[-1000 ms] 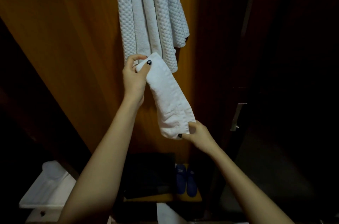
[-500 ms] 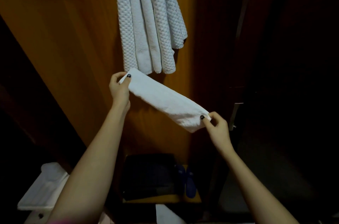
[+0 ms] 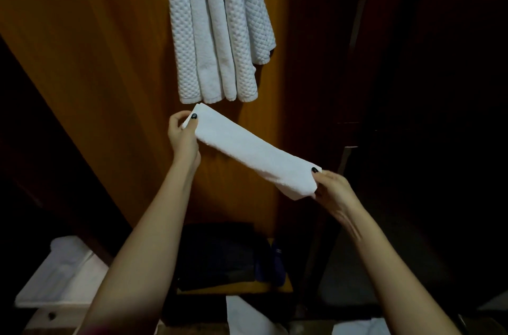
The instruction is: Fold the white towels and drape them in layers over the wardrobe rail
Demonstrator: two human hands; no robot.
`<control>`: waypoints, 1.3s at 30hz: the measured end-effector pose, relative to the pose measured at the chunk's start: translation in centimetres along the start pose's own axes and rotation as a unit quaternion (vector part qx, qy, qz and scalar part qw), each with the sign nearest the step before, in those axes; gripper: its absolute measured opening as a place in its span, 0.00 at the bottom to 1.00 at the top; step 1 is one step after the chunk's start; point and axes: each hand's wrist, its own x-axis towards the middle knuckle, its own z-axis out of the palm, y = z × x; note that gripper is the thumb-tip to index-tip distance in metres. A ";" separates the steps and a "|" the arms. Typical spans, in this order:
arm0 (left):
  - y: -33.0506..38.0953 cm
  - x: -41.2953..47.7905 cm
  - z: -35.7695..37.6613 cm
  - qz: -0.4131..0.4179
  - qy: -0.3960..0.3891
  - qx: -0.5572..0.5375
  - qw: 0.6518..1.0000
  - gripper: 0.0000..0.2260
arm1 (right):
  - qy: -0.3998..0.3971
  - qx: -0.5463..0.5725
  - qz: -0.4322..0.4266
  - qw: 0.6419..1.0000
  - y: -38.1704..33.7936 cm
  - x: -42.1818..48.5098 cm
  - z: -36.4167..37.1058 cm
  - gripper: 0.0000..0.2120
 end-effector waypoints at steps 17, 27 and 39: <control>2.0 -0.4 2.9 -0.121 -0.053 -0.224 0.966 0.11 | -0.176 0.111 0.205 0.956 2.8 -0.4 1.8 0.17; 3.2 0.4 1.9 -0.130 -0.123 -0.252 0.951 0.09 | -0.259 0.117 0.228 0.931 3.3 -0.7 3.1 0.13; 2.5 1.9 -2.3 -0.137 -0.078 -0.204 0.966 0.18 | -0.233 0.100 0.057 0.966 1.7 -1.1 1.9 0.20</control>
